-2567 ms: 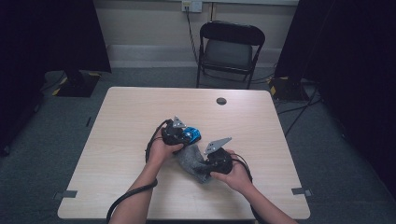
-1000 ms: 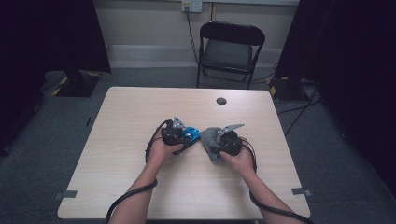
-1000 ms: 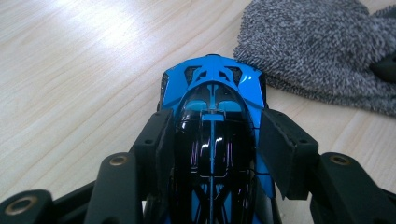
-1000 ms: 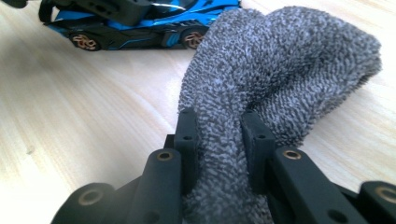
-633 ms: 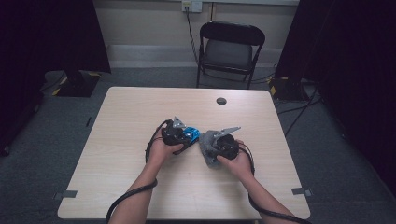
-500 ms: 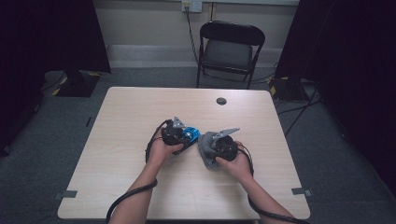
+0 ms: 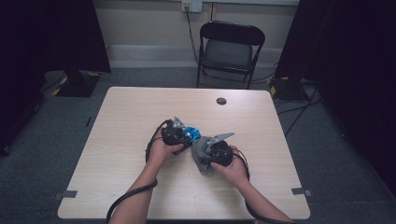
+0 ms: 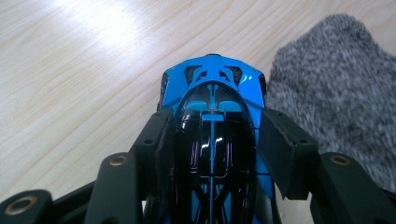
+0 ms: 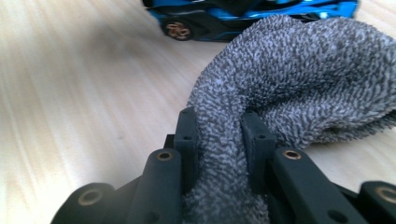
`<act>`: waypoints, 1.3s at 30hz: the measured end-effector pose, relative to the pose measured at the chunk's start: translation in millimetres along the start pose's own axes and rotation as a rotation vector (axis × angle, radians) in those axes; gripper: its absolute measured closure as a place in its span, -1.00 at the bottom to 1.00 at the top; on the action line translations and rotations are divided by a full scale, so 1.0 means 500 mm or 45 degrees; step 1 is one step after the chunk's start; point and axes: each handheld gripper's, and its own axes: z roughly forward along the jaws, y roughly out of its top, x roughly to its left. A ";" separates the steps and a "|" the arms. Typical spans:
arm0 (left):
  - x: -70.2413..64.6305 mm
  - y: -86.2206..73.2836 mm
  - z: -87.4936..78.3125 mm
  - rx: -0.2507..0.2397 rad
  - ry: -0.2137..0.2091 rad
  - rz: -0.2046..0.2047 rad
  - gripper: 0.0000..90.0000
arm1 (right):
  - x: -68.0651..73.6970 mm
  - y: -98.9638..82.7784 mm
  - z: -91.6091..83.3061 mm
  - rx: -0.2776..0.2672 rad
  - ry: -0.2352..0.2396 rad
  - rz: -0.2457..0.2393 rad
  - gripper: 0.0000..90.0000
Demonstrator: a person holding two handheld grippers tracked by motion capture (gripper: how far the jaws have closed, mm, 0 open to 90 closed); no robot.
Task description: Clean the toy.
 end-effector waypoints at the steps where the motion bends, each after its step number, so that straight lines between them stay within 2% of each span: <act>1: 0.000 0.000 0.000 0.001 -0.005 0.000 0.03 | 0.002 0.000 0.001 -0.003 0.008 -0.009 0.61; 9: 0.000 0.000 -0.001 0.000 -0.007 -0.001 0.03 | 0.037 0.003 0.016 -0.004 0.064 -0.048 0.61; 17: 0.000 0.000 -0.001 0.001 -0.006 0.000 0.03 | 0.061 0.004 0.024 -0.002 0.111 -0.074 0.60; 20: -0.002 0.000 0.001 -0.013 -0.003 -0.019 0.03 | 0.072 0.003 0.026 -0.001 0.126 -0.091 0.60; 39: -0.002 -0.001 0.000 -0.007 -0.003 -0.010 0.03 | 0.125 0.005 0.045 0.006 0.237 -0.174 0.60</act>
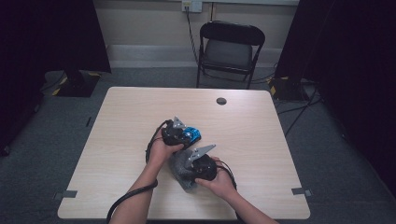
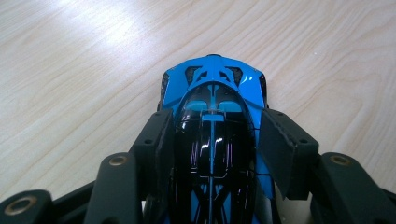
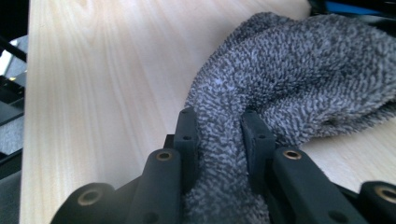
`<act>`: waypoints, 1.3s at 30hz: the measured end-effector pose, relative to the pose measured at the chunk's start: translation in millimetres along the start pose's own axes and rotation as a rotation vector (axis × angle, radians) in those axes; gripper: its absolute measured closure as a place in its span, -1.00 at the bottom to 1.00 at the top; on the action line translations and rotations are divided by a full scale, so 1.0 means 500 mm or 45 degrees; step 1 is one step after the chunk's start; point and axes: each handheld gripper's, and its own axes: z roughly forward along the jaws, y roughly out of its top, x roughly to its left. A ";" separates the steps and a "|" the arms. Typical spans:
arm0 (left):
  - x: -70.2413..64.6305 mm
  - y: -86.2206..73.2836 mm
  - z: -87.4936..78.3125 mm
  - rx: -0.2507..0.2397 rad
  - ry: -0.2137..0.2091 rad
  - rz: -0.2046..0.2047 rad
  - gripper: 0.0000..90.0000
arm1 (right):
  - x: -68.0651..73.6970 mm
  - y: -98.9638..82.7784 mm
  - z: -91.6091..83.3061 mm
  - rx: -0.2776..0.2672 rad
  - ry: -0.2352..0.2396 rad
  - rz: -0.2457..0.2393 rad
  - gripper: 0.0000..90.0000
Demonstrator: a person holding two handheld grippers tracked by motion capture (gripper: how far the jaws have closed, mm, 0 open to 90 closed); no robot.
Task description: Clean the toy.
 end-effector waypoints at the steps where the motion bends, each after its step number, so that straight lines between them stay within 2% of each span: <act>1: 0.000 0.000 0.000 -0.001 0.000 0.000 0.03 | 0.002 0.000 0.001 0.003 0.001 -0.015 0.60; 7: 0.000 0.000 0.000 -0.002 0.002 -0.002 0.03 | 0.015 0.002 0.001 0.010 0.041 -0.056 0.60; 11: -0.001 -0.001 0.001 -0.010 0.009 -0.006 0.02 | 0.021 0.003 -0.006 0.007 0.058 -0.062 0.60; 22: -0.001 0.005 0.002 0.014 0.011 -0.015 0.01 | 0.011 -0.009 -0.034 -0.022 0.029 -0.048 0.60; 24: -0.001 0.006 0.001 0.019 0.001 -0.039 -0.04 | 0.009 -0.011 -0.034 -0.022 0.026 -0.051 0.60; 26: 0.001 0.010 -0.001 0.052 0.031 -0.065 -0.25 | 0.009 -0.014 -0.033 -0.018 0.025 -0.045 0.60; 27: 0.000 0.010 -0.002 0.048 0.026 -0.068 -0.27 | 0.008 -0.016 -0.032 -0.015 0.025 -0.046 0.60; 31: -0.003 0.019 -0.019 0.012 0.032 -0.080 -0.41 | 0.008 -0.017 -0.032 -0.011 0.020 -0.048 0.60; 34: -0.005 0.023 -0.036 0.011 0.020 -0.093 -0.45 | 0.008 -0.014 -0.036 -0.013 0.015 -0.048 0.60; 36: -0.003 0.019 -0.055 0.005 0.036 -0.087 -0.45 | 0.008 -0.013 -0.040 -0.020 0.015 -0.044 0.60; 39: 0.003 0.008 -0.082 -0.009 0.043 -0.126 -0.49 | 0.010 -0.008 -0.043 -0.019 0.011 -0.049 0.60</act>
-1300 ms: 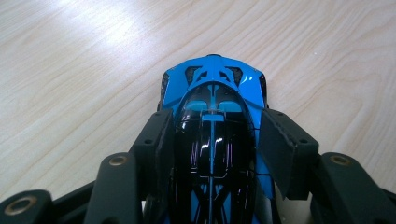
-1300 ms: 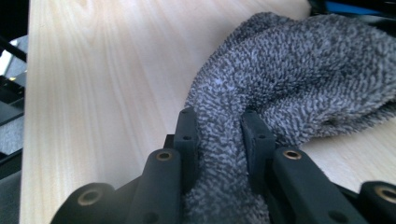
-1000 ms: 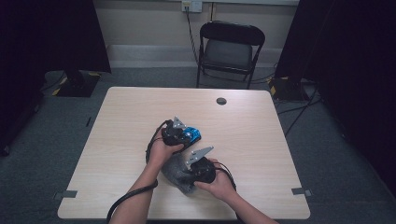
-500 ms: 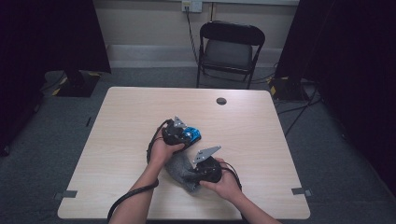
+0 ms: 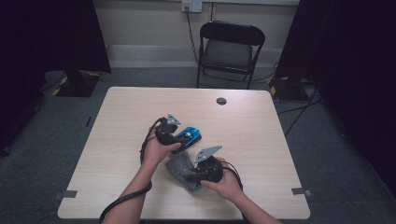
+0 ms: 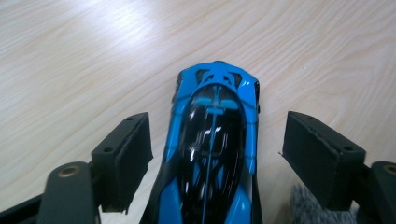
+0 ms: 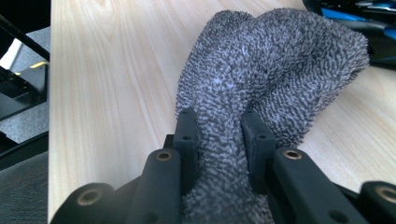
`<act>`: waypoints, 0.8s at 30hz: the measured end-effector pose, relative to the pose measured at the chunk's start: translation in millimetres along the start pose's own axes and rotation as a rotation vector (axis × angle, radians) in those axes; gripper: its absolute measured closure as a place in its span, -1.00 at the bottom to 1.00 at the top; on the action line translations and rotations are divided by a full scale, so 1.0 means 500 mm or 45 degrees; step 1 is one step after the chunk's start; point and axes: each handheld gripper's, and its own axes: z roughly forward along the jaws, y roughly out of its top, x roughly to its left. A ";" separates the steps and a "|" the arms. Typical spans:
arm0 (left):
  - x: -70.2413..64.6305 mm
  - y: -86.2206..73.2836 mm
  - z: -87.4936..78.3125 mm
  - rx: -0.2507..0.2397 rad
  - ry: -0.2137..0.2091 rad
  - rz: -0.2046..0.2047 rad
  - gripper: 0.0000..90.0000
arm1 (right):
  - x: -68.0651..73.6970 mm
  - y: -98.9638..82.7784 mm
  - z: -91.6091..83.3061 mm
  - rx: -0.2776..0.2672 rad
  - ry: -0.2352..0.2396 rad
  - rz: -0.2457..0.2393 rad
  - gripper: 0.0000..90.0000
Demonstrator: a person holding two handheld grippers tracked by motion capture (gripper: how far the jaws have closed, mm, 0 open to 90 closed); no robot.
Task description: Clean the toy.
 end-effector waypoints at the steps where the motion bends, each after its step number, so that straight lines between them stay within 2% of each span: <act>1: 0.003 -0.004 -0.011 0.000 0.009 0.003 -0.49 | 0.002 0.002 -0.001 0.002 -0.002 -0.001 0.60; 4: 0.011 -0.022 -0.040 -0.019 0.016 -0.016 -0.50 | 0.012 0.012 -0.001 -0.011 0.004 -0.019 0.60; 7: 0.021 -0.042 -0.066 -0.004 0.033 -0.026 -0.51 | 0.024 0.023 0.004 -0.014 0.009 -0.038 0.60; 9: 0.025 -0.057 -0.081 -0.022 0.040 -0.053 -0.52 | 0.030 0.031 0.011 -0.012 0.015 -0.048 0.60; 16: 0.049 -0.116 -0.144 -0.063 0.071 -0.118 -0.52 | 0.050 0.053 0.058 0.004 0.042 -0.070 0.60; 18: 0.054 -0.134 -0.159 -0.087 0.088 -0.154 -0.52 | 0.054 0.058 0.070 -0.002 0.051 -0.081 0.60; 20: 0.061 -0.153 -0.174 -0.083 0.100 -0.164 -0.52 | 0.058 0.063 0.081 -0.003 0.058 -0.082 0.60; 24: 0.071 -0.184 -0.203 -0.109 0.135 -0.226 -0.53 | 0.060 0.076 0.111 0.008 0.068 -0.090 0.60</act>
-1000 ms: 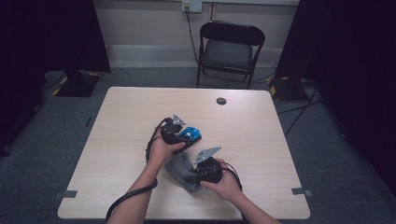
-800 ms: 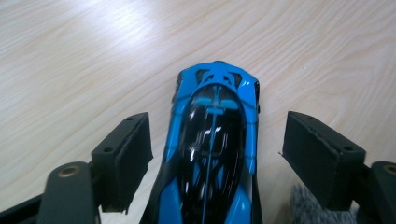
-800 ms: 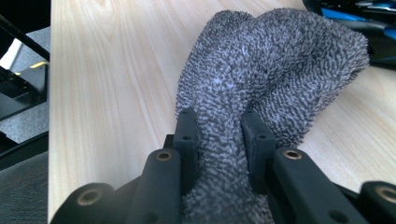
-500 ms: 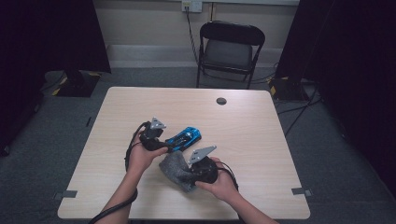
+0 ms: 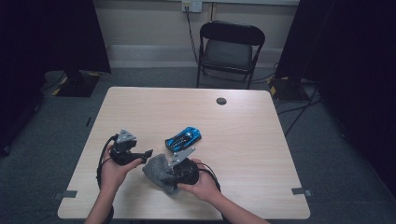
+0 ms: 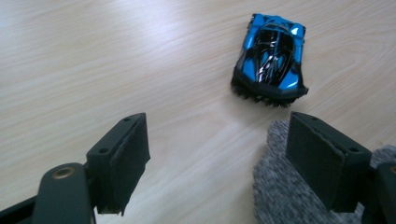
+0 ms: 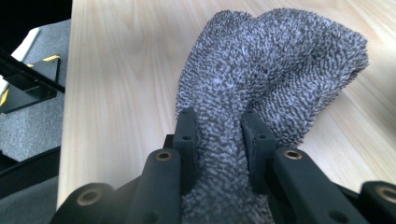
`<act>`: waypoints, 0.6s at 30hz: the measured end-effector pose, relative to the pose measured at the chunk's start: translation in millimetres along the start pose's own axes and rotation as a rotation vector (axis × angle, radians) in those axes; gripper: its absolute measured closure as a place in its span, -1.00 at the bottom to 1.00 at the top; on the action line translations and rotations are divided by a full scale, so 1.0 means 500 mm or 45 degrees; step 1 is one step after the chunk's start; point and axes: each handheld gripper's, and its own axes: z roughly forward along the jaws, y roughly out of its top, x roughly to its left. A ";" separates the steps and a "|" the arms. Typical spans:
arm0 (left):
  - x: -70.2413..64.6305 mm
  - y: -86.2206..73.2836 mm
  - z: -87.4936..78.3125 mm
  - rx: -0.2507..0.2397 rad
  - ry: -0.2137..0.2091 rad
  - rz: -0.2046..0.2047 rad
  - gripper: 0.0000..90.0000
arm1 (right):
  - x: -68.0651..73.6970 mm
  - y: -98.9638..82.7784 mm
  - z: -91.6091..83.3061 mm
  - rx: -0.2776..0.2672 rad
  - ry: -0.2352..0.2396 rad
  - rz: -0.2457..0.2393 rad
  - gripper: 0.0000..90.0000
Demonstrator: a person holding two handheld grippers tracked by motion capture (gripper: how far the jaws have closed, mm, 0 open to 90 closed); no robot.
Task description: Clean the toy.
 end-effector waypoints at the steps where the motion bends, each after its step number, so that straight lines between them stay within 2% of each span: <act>1: 0.003 -0.005 -0.005 -0.009 0.005 -0.011 -0.53 | -0.001 0.004 0.007 -0.002 0.002 0.006 0.60; 3: 0.009 -0.018 -0.017 -0.031 0.005 -0.047 -0.53 | -0.004 0.012 0.021 -0.015 -0.012 0.015 0.60; 5: 0.013 -0.027 -0.022 -0.026 0.014 -0.049 -0.53 | -0.011 0.023 0.033 -0.030 -0.039 0.047 0.60; 13: 0.023 -0.045 -0.030 -0.027 0.020 -0.089 -0.52 | -0.057 0.076 0.073 -0.032 -0.152 0.108 0.56; 16: 0.019 -0.050 -0.028 -0.015 0.013 -0.088 -0.52 | -0.072 0.088 0.090 -0.016 -0.180 0.113 0.50; 18: 0.016 -0.053 -0.027 -0.007 0.014 -0.087 -0.52 | -0.078 0.089 0.098 -0.007 -0.195 0.127 0.34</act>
